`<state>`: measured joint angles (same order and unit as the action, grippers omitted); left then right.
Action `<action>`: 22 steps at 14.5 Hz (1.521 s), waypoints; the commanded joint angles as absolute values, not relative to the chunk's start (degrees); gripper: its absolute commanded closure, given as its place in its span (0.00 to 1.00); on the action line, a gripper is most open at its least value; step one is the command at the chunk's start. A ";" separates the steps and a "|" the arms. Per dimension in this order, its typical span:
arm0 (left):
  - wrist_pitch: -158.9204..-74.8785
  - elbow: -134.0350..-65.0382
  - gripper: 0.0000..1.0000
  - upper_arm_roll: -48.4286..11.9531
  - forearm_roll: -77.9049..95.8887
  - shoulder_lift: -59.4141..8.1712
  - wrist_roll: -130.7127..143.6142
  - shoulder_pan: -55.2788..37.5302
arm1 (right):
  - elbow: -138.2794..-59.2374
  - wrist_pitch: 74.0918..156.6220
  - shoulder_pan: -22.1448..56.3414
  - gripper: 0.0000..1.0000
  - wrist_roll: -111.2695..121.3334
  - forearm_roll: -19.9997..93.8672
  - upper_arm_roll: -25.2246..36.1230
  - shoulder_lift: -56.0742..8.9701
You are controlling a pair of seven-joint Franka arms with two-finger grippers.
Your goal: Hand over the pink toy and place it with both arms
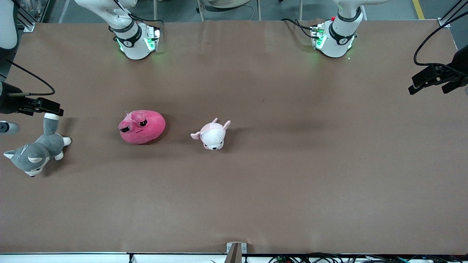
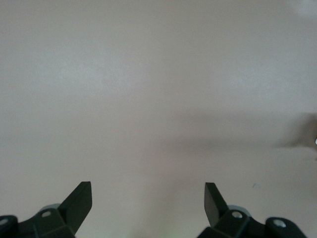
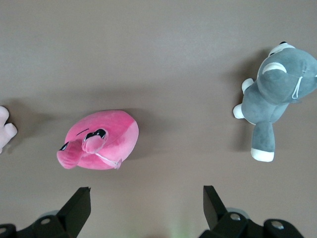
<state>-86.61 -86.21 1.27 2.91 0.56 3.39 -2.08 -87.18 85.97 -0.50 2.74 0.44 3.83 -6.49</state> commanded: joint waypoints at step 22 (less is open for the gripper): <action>-85.96 -84.99 0.00 1.49 1.93 0.44 2.64 -2.11 | -96.50 85.08 0.97 0.00 3.16 -0.26 3.25 8.96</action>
